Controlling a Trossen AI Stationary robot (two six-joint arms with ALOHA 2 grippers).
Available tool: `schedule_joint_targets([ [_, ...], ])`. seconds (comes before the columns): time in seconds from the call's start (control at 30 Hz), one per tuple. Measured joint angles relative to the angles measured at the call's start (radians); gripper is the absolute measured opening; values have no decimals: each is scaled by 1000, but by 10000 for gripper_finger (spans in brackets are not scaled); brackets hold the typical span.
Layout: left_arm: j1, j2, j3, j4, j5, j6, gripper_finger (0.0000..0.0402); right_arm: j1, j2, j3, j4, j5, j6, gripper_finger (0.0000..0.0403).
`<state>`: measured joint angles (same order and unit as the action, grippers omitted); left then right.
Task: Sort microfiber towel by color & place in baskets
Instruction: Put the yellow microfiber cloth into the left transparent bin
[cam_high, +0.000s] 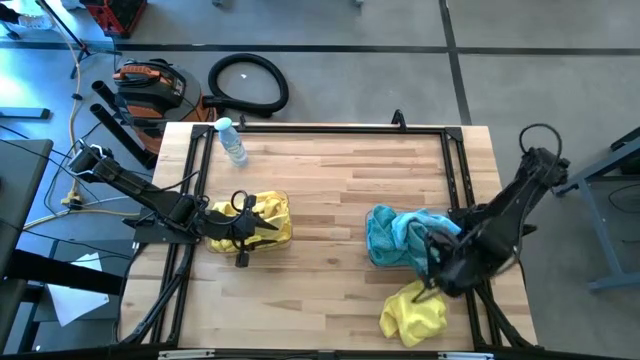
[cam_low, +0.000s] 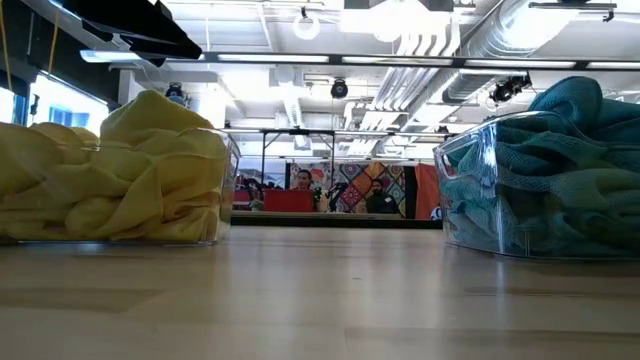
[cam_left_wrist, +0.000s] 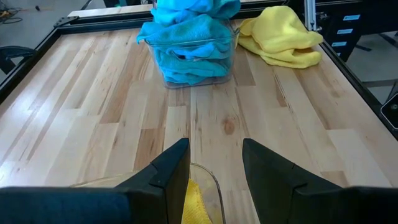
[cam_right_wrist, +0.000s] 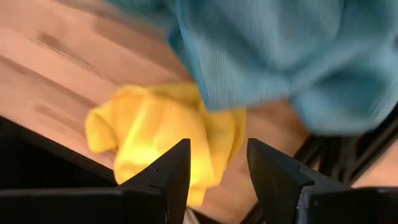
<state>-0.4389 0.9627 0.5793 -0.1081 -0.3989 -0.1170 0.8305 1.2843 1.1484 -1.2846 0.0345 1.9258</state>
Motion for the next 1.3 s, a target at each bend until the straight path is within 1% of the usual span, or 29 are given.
schedule_joint_targets([
  [0.13,0,0,0,0,0,-3,138,77,92,0,72,-51,132,154],
  [0.3,0,0,0,0,0,-12,138,133,211,0,183,-73,187,154],
  [0.47,0,0,0,0,0,-13,138,148,322,0,253,-74,178,154],
  [0.6,0,0,0,0,0,-13,138,148,399,0,277,-133,162,154],
  [0.7,0,0,0,1,0,-13,138,152,454,-1,338,-157,117,154],
  [0.8,0,0,0,1,0,-13,138,152,497,-1,403,-157,87,153],
  [0.87,0,0,0,1,0,-27,138,152,523,-1,416,-154,84,149],
  [0.93,0,0,0,1,0,-43,138,152,540,-1,436,-140,59,137],
  [1.0,0,0,0,1,0,-61,138,152,550,-1,451,-117,28,116],
  [1.07,0,0,0,2,-1,-66,138,152,550,-1,470,-83,4,85],
  [1.17,0,0,0,2,-1,-69,138,152,543,-1,481,-3,-44,24],
  [1.2,0,0,0,2,-1,-77,138,152,541,0,481,23,-63,13],
  [1.23,0,0,0,2,0,-90,138,152,540,3,482,51,-83,10],
  [1.3,0,0,0,3,-1,-119,138,149,540,11,480,106,-104,20],
])
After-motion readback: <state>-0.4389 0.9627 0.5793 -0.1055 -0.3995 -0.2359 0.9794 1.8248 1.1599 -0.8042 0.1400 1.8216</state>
